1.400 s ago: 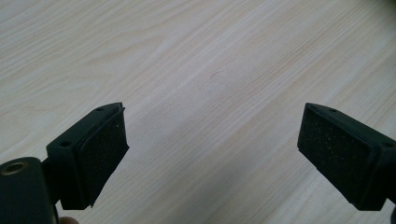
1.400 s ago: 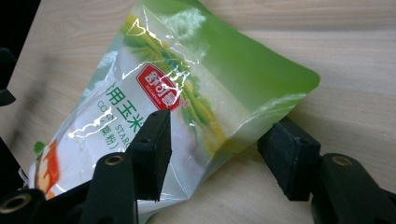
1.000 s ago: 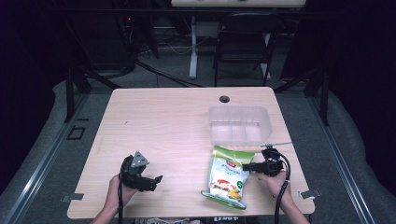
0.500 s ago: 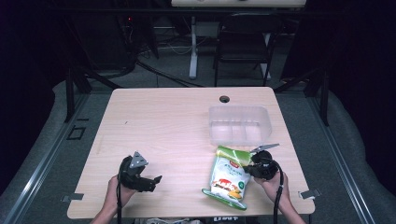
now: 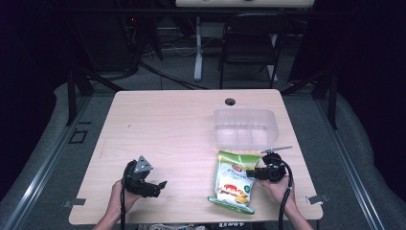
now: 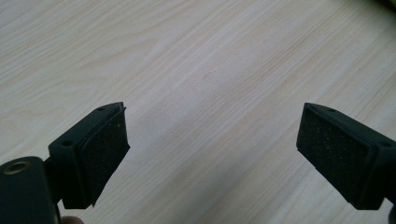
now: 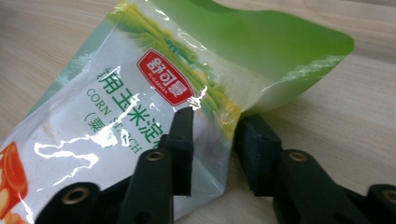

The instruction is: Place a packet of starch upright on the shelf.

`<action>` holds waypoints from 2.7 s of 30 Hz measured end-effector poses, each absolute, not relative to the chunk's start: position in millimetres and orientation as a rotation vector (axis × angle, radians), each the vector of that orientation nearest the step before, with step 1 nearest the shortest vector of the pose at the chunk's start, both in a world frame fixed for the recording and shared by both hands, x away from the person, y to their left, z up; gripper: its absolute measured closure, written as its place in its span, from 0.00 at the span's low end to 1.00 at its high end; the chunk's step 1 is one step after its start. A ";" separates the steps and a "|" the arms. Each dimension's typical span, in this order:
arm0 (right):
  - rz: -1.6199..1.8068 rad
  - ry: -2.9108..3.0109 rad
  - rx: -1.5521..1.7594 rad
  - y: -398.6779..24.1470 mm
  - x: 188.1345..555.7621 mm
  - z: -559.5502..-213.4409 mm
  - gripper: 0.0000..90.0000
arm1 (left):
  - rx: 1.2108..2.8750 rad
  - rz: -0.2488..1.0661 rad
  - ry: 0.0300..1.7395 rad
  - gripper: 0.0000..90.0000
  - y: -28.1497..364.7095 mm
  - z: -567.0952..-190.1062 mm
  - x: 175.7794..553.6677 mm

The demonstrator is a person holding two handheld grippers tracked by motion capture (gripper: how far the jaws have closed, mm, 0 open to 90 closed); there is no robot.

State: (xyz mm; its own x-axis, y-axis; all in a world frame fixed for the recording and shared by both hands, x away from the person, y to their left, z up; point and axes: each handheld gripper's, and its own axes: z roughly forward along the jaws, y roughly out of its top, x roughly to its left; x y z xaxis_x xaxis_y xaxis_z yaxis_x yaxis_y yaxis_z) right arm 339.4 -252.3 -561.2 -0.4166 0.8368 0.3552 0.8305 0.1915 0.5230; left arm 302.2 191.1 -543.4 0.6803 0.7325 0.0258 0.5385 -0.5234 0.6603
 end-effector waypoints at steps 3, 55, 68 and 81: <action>1.047 2.440 1.663 -249.3 338.4 -561.1 0.93 | 2.262 0.399 0.970 0.10 191.4 -543.6 302.3; 1.426 2.176 1.479 -291.3 290.3 -465.6 0.99 | 2.239 0.401 0.990 0.10 199.5 -544.9 303.9; 1.410 2.163 1.427 -291.8 286.2 -454.2 0.99 | 2.243 0.403 0.988 0.10 199.4 -545.2 304.1; 1.389 2.140 1.382 -290.8 282.7 -446.2 0.99 | 2.244 0.401 0.981 0.10 199.3 -545.1 304.4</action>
